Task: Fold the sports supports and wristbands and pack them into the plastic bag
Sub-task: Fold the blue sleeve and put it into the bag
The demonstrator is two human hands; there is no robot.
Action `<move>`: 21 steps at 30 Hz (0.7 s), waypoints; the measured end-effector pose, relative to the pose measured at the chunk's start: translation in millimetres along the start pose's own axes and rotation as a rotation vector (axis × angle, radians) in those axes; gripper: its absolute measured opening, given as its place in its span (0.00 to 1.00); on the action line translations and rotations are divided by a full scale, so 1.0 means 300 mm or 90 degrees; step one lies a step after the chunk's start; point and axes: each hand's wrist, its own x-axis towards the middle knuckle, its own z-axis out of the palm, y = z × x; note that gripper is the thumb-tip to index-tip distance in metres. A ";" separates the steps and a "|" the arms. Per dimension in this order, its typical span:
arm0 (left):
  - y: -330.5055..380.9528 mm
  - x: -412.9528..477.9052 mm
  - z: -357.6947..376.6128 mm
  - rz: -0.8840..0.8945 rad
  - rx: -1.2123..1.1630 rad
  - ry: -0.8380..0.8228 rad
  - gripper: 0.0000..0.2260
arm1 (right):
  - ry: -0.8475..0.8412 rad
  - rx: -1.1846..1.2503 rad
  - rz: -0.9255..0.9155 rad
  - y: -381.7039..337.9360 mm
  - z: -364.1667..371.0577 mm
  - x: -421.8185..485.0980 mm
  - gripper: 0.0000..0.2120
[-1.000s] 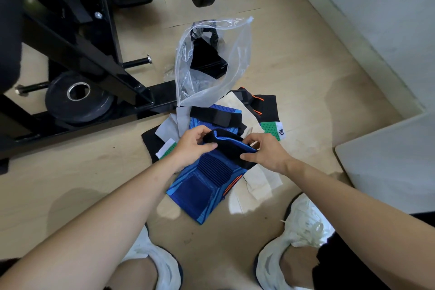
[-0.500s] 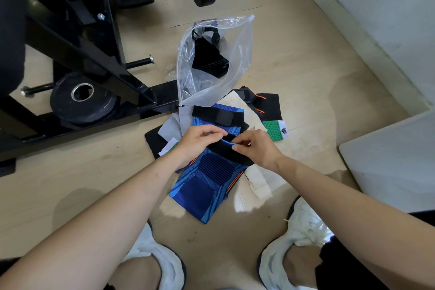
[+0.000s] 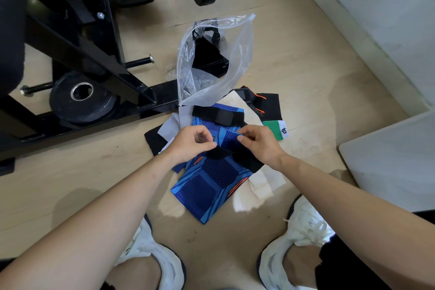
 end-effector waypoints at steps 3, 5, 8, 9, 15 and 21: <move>0.009 0.005 0.002 -0.066 -0.069 -0.028 0.19 | -0.021 0.046 0.008 -0.014 -0.004 -0.001 0.06; 0.008 0.011 0.013 -0.068 -0.039 -0.082 0.28 | -0.047 0.084 0.020 -0.022 -0.009 0.000 0.06; -0.001 0.007 0.032 -0.018 -0.014 -0.107 0.16 | -0.047 0.132 0.045 -0.025 -0.026 0.010 0.06; 0.003 0.004 0.036 -0.012 -0.014 -0.091 0.10 | -0.044 0.151 0.055 -0.024 -0.037 0.012 0.06; 0.007 -0.006 0.043 -0.048 -0.118 -0.018 0.07 | -0.166 0.111 0.161 0.073 -0.082 0.001 0.19; -0.027 -0.012 0.066 -0.095 -0.214 0.083 0.07 | -0.142 0.232 0.252 0.130 -0.058 -0.005 0.15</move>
